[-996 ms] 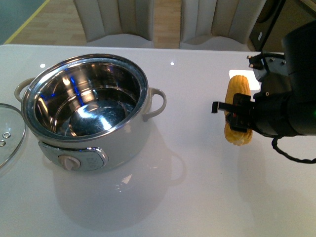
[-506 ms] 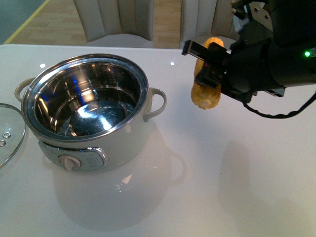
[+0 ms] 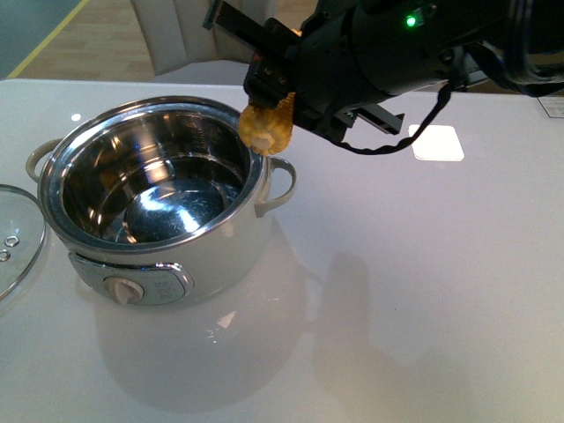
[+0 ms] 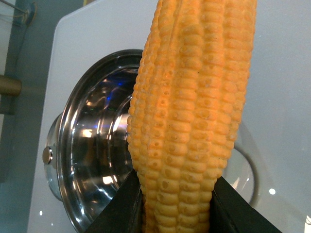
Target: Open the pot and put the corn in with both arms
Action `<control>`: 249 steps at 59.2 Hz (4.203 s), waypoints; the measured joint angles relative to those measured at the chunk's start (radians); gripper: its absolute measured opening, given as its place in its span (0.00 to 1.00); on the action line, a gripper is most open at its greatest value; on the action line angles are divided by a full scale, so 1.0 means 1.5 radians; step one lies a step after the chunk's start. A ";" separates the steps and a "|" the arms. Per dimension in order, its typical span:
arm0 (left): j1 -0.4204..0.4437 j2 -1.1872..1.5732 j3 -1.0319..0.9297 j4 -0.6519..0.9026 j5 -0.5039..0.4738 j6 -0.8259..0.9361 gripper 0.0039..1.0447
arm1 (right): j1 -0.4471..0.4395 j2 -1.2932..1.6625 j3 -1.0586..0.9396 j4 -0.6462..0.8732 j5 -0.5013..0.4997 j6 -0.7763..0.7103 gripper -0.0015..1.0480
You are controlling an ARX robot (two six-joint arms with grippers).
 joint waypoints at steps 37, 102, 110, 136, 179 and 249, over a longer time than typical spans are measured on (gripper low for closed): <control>0.000 0.000 0.000 0.000 0.000 0.000 0.93 | 0.096 0.087 0.125 -0.050 0.012 0.028 0.22; 0.000 0.000 0.000 0.000 0.000 0.000 0.93 | 0.099 0.134 0.136 -0.054 0.027 0.015 0.91; 0.000 0.000 0.000 0.000 0.000 0.000 0.93 | 0.075 0.085 0.096 -0.030 0.031 0.015 0.92; 0.000 0.000 0.000 0.000 0.000 0.000 0.93 | -0.126 -0.262 -0.222 0.054 0.141 -0.093 0.92; 0.000 0.000 0.000 0.000 0.000 0.000 0.93 | -0.236 -0.617 -0.606 0.401 0.191 -0.440 0.43; 0.000 0.000 0.000 0.000 0.000 0.000 0.93 | -0.371 -1.102 -0.766 0.087 0.061 -0.459 0.02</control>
